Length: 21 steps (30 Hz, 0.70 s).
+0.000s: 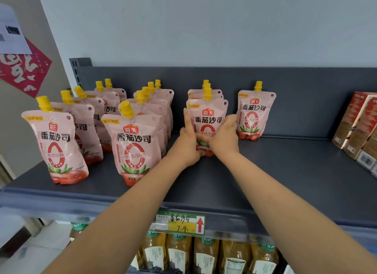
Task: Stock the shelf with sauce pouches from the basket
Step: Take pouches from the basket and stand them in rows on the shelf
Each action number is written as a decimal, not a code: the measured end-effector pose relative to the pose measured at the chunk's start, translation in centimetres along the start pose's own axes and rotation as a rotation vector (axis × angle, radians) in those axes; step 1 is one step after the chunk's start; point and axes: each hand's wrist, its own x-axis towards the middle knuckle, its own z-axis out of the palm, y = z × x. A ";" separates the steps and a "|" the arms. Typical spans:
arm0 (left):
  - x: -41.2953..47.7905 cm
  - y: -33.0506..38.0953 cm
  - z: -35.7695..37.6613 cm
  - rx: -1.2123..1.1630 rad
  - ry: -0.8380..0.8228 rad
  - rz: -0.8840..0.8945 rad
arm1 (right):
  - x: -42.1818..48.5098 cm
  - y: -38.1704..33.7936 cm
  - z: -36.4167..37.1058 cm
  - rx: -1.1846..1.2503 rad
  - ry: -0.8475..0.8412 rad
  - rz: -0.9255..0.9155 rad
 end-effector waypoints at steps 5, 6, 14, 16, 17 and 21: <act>-0.1 0.3 -0.2 0.009 -0.033 -0.026 | 0.1 -0.1 -0.2 -0.027 -0.022 0.011; -0.2 0.4 -0.3 -0.002 -0.050 -0.048 | 0.1 -0.1 -0.2 -0.034 -0.027 0.013; -0.6 1.5 -1.2 -0.053 -0.063 -0.188 | -0.9 1.1 -2.1 -0.058 -0.129 0.035; -1.3 2.4 -1.6 -0.030 -0.062 -0.227 | -1.5 1.0 -3.3 -0.085 -0.124 0.056; -1.9 3.0 -1.8 -0.024 -0.067 -0.240 | -1.9 0.9 -4.1 -0.106 -0.106 0.064; -5.6 5.9 -2.3 -0.063 -0.041 -0.112 | -5.1 0.2 -7.8 -0.311 0.032 0.056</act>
